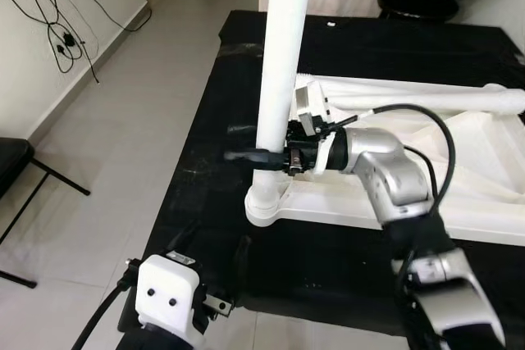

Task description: Building children table

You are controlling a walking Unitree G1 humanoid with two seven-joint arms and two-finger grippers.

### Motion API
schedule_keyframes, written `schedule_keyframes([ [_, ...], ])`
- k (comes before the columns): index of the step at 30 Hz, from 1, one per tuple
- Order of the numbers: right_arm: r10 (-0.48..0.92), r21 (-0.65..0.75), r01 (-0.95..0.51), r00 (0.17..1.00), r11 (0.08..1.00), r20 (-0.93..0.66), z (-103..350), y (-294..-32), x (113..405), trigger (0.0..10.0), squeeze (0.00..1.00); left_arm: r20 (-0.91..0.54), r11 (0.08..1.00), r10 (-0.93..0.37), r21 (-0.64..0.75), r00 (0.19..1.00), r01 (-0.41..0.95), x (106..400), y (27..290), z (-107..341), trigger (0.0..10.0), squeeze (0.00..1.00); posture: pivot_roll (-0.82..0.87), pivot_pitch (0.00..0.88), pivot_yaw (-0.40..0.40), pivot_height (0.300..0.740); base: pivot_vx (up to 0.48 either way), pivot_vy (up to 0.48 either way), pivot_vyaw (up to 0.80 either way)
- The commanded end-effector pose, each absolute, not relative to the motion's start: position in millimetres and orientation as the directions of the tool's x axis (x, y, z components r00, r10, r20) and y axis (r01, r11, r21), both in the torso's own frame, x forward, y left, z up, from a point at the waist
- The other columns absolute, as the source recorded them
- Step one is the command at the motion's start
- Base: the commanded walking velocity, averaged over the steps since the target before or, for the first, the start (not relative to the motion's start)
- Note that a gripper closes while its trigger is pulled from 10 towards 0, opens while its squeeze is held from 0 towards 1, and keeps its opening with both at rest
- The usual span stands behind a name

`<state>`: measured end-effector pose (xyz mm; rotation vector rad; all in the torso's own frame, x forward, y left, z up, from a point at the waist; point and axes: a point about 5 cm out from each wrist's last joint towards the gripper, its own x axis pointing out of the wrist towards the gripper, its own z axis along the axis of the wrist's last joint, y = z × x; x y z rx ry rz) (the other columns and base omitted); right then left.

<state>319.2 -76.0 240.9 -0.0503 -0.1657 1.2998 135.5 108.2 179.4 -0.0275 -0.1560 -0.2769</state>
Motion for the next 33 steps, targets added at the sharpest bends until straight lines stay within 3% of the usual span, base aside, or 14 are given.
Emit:
schedule_keyframes([
  [1,0.811,-0.019,-0.811,0.584,0.584,0.026,206,-76,311,0.0,0.0,0.146,0.964,-0.264,0.006,0.953,0.266,134,109,177,10.0,0.0,0.08,0.166,-0.052,0.74,0.0,0.0,0.0],
  [2,0.648,-0.001,-0.648,0.762,0.762,-0.004,195,-83,303,0.0,0.0,0.146,0.964,-0.263,0.01,0.954,0.265,134,110,178,10.0,0.0,0.08,0.165,-0.05,0.74,0.0,0.0,0.0],
  [3,0.648,-0.001,-0.648,0.762,0.762,-0.004,195,-83,303,0.0,0.0,0.146,0.964,-0.263,0.01,0.954,0.265,134,110,178,10.0,0.0,0.08,0.165,-0.05,0.74,0.0,0.0,0.0],
  [4,0.547,-0.014,-0.547,0.837,0.837,-0.019,189,-87,298,0.0,0.0,0.147,0.964,-0.264,0.013,0.953,0.265,134,111,178,10.0,0.0,0.07,0.159,-0.041,0.74,0.0,0.0,0.0],
  [13,0.539,-0.072,-0.537,0.842,0.84,0.003,197,-85,309,0.0,0.0,0.147,0.961,-0.274,0.016,0.95,0.275,136,111,178,10.0,0.0,0.08,0.164,-0.036,0.74,0.0,0.0,0.0],
  [14,0.557,-0.07,-0.554,0.831,0.829,0.014,200,-84,311,8.9,0.0,0.147,0.962,-0.273,0.016,0.951,0.274,137,112,178,10.0,0.0,0.09,0.166,-0.034,0.74,0.0,0.0,0.0],
  [16,0.585,-0.065,-0.582,0.811,0.81,0.022,203,-80,310,8.9,0.0,0.147,0.962,-0.273,0.016,0.951,0.273,137,112,178,10.0,0.0,0.09,0.167,-0.033,0.74,0.0,0.0,0.0],
  [19,0.648,-0.067,-0.645,0.759,0.762,0.068,214,-77,312,10.0,0.0,0.146,0.961,-0.274,0.016,0.951,0.275,137,112,178,10.0,0.0,0.09,0.167,-0.033,0.74,0.0,0.0,0.0],
  [20,0.68,-0.082,-0.675,0.729,0.733,0.08,219,-76,313,10.0,1.0,0.146,0.961,-0.275,0.016,0.95,0.276,137,112,178,10.0,0.0,0.09,0.169,-0.033,0.74,0.0,0.0,0.0],
  [23,0.716,-0.082,-0.711,0.693,0.698,0.089,225,-77,318,10.0,1.0,0.146,0.961,-0.276,0.016,0.95,0.277,137,111,178,10.0,0.0,0.09,0.17,-0.036,0.74,0.0,0.0,0.0],
  [27,0.837,-0.114,-0.83,0.537,0.546,0.102,245,-84,336,10.0,1.0,0.147,0.961,-0.276,0.014,0.95,0.277,137,111,177,10.0,0.0,0.09,0.172,-0.038,0.74,0.0,0.0,0.0],
  [28,0.912,-0.17,-0.896,0.403,0.41,0.072,248,-85,337,10.0,0.08,0.147,0.961,-0.274,0.014,0.95,0.275,137,111,177,10.0,0.0,0.09,0.172,-0.038,0.74,0.0,0.0,0.0],
  [30,0.936,-0.198,-0.915,0.35,0.352,0.045,247,-85,338,10.0,0.0,0.147,0.961,-0.274,0.014,0.951,0.275,136,111,178,10.0,0.0,0.1,0.175,-0.038,0.74,0.0,0.0,0.0],
  [33,0.957,-0.225,-0.932,0.289,0.284,0.011,245,-86,339,10.0,0.0,0.147,0.961,-0.274,0.014,0.951,0.275,136,110,178,10.0,0.0,0.11,0.177,-0.035,0.74,0.0,0.0,0.0],
])
